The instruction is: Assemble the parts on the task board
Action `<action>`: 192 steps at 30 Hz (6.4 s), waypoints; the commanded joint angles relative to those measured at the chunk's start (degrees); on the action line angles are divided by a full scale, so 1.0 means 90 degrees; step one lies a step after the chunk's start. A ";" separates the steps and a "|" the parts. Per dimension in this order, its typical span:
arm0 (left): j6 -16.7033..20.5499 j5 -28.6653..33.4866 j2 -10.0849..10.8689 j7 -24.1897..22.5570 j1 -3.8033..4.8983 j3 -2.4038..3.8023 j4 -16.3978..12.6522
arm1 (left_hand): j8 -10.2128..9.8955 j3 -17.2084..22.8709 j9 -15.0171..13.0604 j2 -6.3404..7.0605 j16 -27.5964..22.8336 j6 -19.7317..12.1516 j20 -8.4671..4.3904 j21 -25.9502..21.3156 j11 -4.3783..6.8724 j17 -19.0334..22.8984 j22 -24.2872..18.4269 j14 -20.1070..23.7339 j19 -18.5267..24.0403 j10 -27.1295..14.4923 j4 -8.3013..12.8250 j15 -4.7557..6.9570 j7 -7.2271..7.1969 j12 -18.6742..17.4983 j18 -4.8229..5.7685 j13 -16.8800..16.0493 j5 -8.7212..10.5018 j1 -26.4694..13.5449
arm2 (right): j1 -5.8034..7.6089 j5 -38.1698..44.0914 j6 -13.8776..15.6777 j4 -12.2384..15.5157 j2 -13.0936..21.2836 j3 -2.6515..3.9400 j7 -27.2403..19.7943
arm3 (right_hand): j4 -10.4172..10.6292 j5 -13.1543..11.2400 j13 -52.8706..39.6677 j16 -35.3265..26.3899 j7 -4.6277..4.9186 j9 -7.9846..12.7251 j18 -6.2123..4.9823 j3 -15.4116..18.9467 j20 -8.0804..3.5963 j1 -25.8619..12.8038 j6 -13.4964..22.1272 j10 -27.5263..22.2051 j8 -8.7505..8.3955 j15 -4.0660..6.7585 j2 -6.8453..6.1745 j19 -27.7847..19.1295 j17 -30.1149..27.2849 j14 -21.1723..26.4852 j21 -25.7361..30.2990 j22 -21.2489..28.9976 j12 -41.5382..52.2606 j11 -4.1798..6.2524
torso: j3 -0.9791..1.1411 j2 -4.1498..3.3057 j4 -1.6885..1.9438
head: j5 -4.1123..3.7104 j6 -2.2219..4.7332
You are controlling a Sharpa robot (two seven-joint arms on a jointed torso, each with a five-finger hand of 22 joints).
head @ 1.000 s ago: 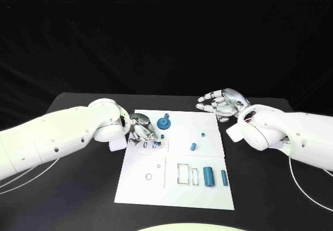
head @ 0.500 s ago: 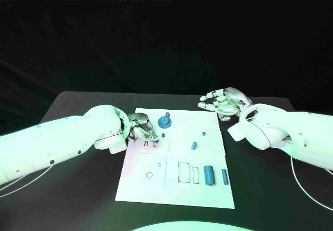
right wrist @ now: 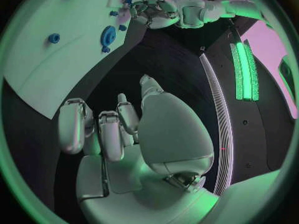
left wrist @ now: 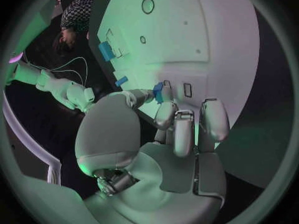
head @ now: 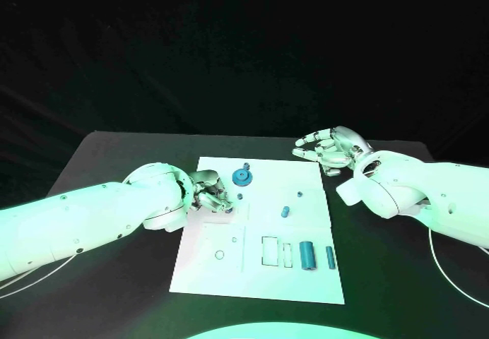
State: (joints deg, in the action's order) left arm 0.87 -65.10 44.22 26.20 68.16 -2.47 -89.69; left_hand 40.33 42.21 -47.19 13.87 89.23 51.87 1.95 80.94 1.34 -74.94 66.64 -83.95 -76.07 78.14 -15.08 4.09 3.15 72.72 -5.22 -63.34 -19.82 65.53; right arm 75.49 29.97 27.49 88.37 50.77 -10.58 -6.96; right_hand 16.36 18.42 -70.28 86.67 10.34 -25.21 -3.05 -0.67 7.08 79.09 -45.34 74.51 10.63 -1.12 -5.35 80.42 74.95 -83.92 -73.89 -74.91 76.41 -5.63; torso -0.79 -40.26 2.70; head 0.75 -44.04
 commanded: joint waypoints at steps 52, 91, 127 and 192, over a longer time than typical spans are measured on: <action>-0.0428 -0.0199 -0.0043 0.0177 -0.0045 -0.0002 0.0040 | -0.0019 0.1420 -0.0011 0.0058 0.0016 0.0093 0.0010 0.0056 0.0022 -0.1523 0.0065 -0.0630 -0.0075 0.0046 0.1459 0.0045 -0.0045 0.0018 0.0059 0.0009 -0.0062 0.0003 | -0.0026 0.0055 -0.0080 -0.0008 0.0011 -0.0002 -0.0064 | 0.0028 0.0057 -0.0001 -0.0027 0.0000 0.0012 -0.0129 -0.0005 -0.0003 -0.0069 -0.0023 -0.0012 0.0046 0.0006 0.0001 -0.0039 0.0641 -0.0431 0.0037 -0.0301 0.0000 0.0022 | -0.0002 -0.0002 0.0000 | 0.0004 -0.0027; -0.0516 0.0195 -0.0360 0.0312 -0.0038 -0.0005 0.0416 | -0.0102 0.1007 -0.0052 -0.0166 0.0044 0.0317 -0.0039 0.0090 0.0100 -0.1582 0.0186 -0.0648 -0.0139 0.0297 0.1163 0.0098 -0.0158 0.0198 0.0085 -0.0320 0.0063 -0.0405 | -0.0030 0.0056 -0.0076 -0.0004 0.0010 -0.0003 -0.0059 | 0.0026 0.0069 0.0000 -0.0030 -0.0002 0.0016 -0.0129 -0.0005 -0.0005 -0.0088 -0.0028 -0.0010 0.0053 0.0007 0.0006 -0.0037 0.0635 -0.0431 0.0039 -0.0303 0.0003 0.0023 | 0.0002 -0.0003 -0.0002 | -0.0023 -0.0011; -0.0693 0.0199 -0.0379 0.0393 -0.0038 -0.0004 0.0530 | -0.0437 -0.1569 -0.0016 -0.0188 0.0051 0.0570 -0.0085 0.0044 0.0141 -0.1596 0.0213 -0.0652 -0.0171 0.0301 0.0155 0.0136 -0.0220 0.0187 0.0094 -0.0459 0.0536 -0.0526 | -0.0030 0.0056 -0.0031 0.0007 0.0038 -0.0003 -0.0087 | 0.0025 0.0081 0.0018 -0.0038 -0.0004 0.0022 -0.0131 -0.0008 -0.0007 -0.0110 -0.0030 -0.0021 0.0058 0.0009 0.0013 -0.0040 0.0619 -0.0427 0.0051 -0.0298 -0.0007 0.0025 | -0.0005 -0.0001 0.0002 | -0.0028 -0.0033; -0.0671 0.0426 -0.0431 0.0369 0.0536 0.0541 0.1351 | -0.0887 -0.2656 0.0115 -0.0355 -0.0105 0.0139 0.0001 -0.0057 -0.0024 -0.1263 0.0049 -0.0560 -0.0066 -0.0086 -0.0191 0.0033 -0.0017 -0.0276 0.0056 0.0139 0.1159 -0.0544 | -0.0060 0.0059 -0.0032 -0.0103 0.0015 -0.0005 -0.0081 | 0.0030 0.0092 0.0012 -0.0039 -0.0004 0.0030 -0.0131 0.0018 -0.0008 -0.0166 -0.0030 -0.0014 0.0063 0.0010 -0.0012 -0.0037 0.0620 -0.0428 0.0055 -0.0300 0.0001 0.0025 | -0.0003 -0.0006 -0.0001 | -0.0011 0.0093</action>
State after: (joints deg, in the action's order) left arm -3.69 -61.26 40.67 30.10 72.86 2.36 -78.03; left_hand 32.55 18.70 -46.23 11.11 88.51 53.55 1.85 80.67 1.12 -74.90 67.15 -83.94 -76.97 77.90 -16.73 4.91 3.06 70.55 -5.23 -62.18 -9.32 60.60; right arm 74.99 30.04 27.53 87.41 50.94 -10.62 -7.05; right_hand 16.36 18.97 -70.17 86.67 10.34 -25.03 -3.56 -0.67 7.08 78.18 -45.34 74.51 10.85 -1.12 -5.35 80.42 74.95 -83.92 -73.67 -74.93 76.41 -5.64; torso -0.80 -40.29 2.70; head 0.54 -43.16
